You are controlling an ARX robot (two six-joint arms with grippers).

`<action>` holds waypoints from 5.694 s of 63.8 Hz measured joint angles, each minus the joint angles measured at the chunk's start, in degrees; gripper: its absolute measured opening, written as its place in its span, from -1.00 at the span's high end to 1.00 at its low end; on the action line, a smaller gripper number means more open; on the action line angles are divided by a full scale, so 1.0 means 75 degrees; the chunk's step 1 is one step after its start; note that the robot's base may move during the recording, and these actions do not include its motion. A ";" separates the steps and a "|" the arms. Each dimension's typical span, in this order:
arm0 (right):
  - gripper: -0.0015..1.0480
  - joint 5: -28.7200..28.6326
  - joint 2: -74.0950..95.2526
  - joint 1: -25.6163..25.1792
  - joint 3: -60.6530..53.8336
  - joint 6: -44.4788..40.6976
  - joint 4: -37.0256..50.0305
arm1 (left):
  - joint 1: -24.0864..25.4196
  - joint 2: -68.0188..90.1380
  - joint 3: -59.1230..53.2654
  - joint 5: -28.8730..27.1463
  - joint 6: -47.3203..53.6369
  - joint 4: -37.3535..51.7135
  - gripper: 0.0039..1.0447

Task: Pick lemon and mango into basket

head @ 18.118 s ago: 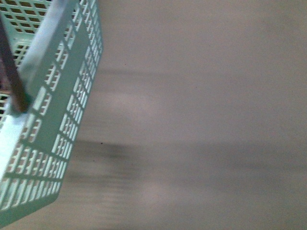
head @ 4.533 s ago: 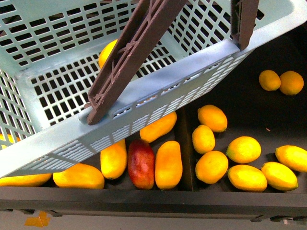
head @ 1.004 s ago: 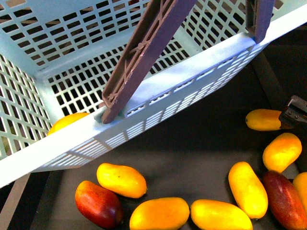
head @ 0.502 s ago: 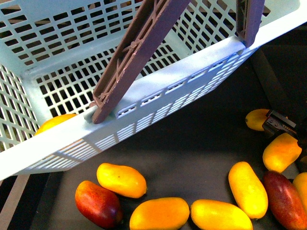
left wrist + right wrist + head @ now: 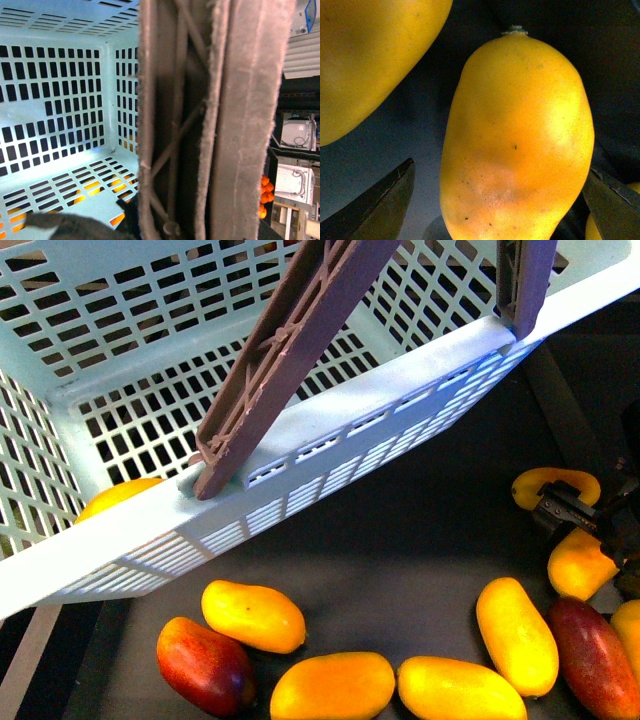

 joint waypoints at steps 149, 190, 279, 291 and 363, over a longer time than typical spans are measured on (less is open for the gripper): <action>-0.83 -0.0041 -0.8728 0.3369 -0.1757 -0.1317 -0.0361 | 0.0000 0.0052 -0.0003 -0.0023 0.0006 -0.0003 0.74; 0.96 -0.0128 -1.1884 0.1451 -0.6939 -0.4890 0.4587 | -0.0006 0.0052 -0.0003 -0.0026 0.0038 -0.0003 0.74; 0.96 -0.1096 -1.6818 0.0463 -0.8600 -0.4899 0.1536 | -0.0006 0.0052 -0.0003 -0.0020 0.0050 -0.0003 0.74; 0.96 -0.1096 -1.7317 0.0463 -0.8600 -0.4899 0.1035 | -0.0006 0.0052 -0.0003 -0.0017 0.0052 -0.0003 0.74; -0.83 -0.1072 -1.8847 0.0463 -0.8597 -0.4911 -0.0545 | -0.0087 0.0067 -0.0003 0.0157 -0.0082 -0.0003 0.74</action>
